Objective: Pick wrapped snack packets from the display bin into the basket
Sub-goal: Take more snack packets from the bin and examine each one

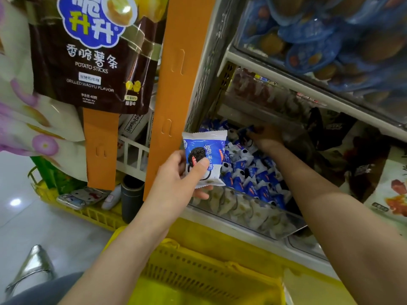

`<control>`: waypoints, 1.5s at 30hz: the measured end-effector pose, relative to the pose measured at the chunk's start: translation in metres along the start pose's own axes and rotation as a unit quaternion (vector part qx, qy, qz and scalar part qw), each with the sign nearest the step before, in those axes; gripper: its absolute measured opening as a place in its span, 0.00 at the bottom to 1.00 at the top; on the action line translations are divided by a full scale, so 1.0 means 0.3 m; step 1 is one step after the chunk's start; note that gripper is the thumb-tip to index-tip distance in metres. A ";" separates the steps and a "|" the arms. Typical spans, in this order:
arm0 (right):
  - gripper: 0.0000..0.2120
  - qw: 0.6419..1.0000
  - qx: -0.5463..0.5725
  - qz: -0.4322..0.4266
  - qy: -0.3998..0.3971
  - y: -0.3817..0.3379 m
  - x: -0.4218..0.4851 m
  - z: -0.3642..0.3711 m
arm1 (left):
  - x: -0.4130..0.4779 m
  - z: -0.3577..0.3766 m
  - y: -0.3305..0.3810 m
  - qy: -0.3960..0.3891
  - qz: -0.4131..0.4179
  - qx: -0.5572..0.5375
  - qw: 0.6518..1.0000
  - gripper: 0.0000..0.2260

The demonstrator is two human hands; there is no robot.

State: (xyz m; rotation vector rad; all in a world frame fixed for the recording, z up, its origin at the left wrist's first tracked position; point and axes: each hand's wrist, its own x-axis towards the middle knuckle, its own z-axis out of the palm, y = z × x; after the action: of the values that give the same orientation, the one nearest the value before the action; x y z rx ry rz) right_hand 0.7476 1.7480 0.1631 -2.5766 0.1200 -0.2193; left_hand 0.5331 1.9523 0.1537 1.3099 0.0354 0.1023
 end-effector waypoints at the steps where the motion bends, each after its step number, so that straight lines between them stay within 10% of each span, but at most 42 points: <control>1: 0.12 0.999 0.019 -0.004 0.033 -0.010 -0.016 -0.017 | -0.005 0.003 0.001 0.001 -0.003 0.002 1.000 0.10; 8: 0.12 0.979 0.164 -0.068 0.103 -0.101 -0.251 -0.159 | -0.048 0.009 -0.012 0.002 -0.024 0.019 1.000 0.08; 18: 0.14 0.927 0.352 -0.015 -0.129 -0.136 -0.727 -0.162 | -0.140 0.018 -0.015 -0.054 -0.119 -0.011 0.991 0.15; 30: 0.13 0.932 0.345 -0.010 -0.114 -0.160 -0.869 -0.146 | -0.190 -0.008 0.002 -0.146 -0.049 0.031 0.988 0.21; 36: 0.13 0.893 0.371 0.009 -0.256 -0.138 -0.846 -0.150 | -0.198 -0.010 0.021 -0.191 -0.037 0.009 0.981 0.21; 45: 0.14 0.932 0.360 0.032 -0.039 -0.109 -0.578 -0.159 | -0.131 -0.042 0.012 -0.024 -0.051 0.024 0.998 0.09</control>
State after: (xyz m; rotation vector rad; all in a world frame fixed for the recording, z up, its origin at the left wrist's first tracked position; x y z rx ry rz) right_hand 0.5699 1.7736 0.1976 -1.8420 0.0744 -0.1070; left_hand 0.4928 1.9615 0.1527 1.3562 0.0645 -0.0164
